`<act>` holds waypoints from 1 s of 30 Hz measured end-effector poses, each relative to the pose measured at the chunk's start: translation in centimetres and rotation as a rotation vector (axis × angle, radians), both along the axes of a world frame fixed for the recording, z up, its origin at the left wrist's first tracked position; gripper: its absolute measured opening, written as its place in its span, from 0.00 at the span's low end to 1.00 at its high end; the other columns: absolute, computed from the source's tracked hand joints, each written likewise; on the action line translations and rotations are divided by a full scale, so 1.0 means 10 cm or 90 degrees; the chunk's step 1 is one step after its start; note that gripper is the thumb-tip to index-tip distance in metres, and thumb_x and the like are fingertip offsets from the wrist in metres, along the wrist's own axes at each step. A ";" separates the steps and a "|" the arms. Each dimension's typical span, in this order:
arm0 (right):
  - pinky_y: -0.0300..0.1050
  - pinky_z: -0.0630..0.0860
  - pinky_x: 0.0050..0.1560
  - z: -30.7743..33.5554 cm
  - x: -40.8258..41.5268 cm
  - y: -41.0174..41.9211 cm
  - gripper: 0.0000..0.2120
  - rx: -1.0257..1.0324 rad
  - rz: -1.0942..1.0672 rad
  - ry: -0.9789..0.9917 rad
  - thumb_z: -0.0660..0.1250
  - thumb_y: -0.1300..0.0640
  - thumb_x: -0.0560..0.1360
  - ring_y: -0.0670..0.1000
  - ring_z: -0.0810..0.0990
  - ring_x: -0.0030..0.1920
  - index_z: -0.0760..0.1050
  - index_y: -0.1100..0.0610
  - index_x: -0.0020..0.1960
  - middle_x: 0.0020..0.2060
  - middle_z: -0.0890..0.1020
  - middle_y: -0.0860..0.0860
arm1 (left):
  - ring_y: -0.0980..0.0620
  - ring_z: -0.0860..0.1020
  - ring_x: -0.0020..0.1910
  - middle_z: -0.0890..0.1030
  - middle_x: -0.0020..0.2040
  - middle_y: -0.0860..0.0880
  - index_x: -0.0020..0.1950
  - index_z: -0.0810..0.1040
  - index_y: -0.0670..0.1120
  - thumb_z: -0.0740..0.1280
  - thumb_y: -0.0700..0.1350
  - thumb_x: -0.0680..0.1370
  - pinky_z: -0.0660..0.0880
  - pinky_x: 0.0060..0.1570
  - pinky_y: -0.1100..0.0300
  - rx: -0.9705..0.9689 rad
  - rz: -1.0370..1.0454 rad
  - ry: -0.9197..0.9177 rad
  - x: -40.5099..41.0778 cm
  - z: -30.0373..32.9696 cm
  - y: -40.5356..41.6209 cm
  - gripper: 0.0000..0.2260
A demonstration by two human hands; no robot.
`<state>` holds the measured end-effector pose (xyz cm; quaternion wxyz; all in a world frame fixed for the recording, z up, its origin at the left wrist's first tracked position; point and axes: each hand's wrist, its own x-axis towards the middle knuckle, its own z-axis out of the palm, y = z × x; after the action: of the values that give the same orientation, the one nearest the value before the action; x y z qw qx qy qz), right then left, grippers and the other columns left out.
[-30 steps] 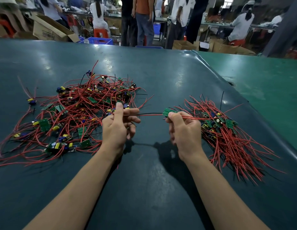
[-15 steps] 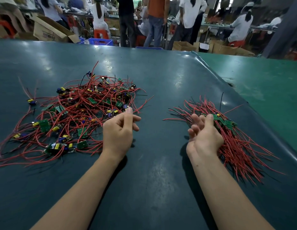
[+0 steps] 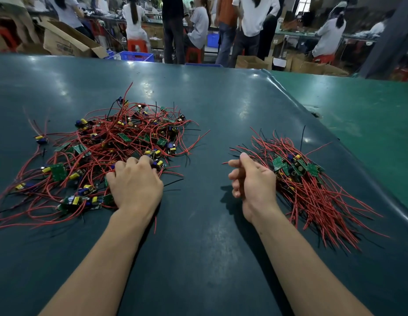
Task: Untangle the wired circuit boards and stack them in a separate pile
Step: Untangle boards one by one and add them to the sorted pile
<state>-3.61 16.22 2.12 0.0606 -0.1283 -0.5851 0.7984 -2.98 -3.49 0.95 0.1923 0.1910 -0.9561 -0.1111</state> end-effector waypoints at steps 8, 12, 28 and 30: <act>0.35 0.61 0.20 0.01 0.04 -0.02 0.15 0.050 0.037 0.012 0.63 0.54 0.81 0.45 0.67 0.20 0.79 0.61 0.41 0.23 0.76 0.49 | 0.42 0.71 0.58 0.78 0.56 0.47 0.64 0.77 0.59 0.62 0.55 0.80 0.65 0.56 0.46 -0.022 -0.043 -0.011 -0.05 -0.02 -0.04 0.13; 0.35 0.62 0.20 0.02 0.06 -0.02 0.15 0.064 0.051 0.011 0.64 0.54 0.81 0.45 0.67 0.20 0.80 0.60 0.40 0.23 0.76 0.50 | 0.44 0.67 0.60 0.75 0.57 0.49 0.62 0.76 0.62 0.62 0.57 0.80 0.63 0.57 0.45 -0.016 -0.074 -0.046 -0.06 -0.02 -0.06 0.12; 0.33 0.64 0.21 0.05 0.11 -0.11 0.09 -0.064 0.295 0.065 0.69 0.49 0.71 0.47 0.75 0.26 0.82 0.55 0.43 0.38 0.83 0.53 | 0.41 0.76 0.50 0.82 0.55 0.46 0.60 0.82 0.41 0.70 0.40 0.77 0.73 0.51 0.46 0.020 -0.538 0.474 0.05 0.04 0.31 0.12; 0.34 0.67 0.21 0.07 0.09 -0.09 0.05 -0.117 0.277 0.069 0.68 0.56 0.75 0.47 0.77 0.28 0.80 0.56 0.48 0.40 0.84 0.53 | 0.43 0.76 0.47 0.82 0.49 0.45 0.54 0.83 0.40 0.71 0.40 0.77 0.73 0.50 0.50 0.042 -0.489 0.539 0.07 0.06 0.30 0.08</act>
<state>-2.68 15.29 2.83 -0.0935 0.0391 -0.5197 0.8483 -2.27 -0.47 1.57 0.4985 -0.2253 -0.7924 -0.2698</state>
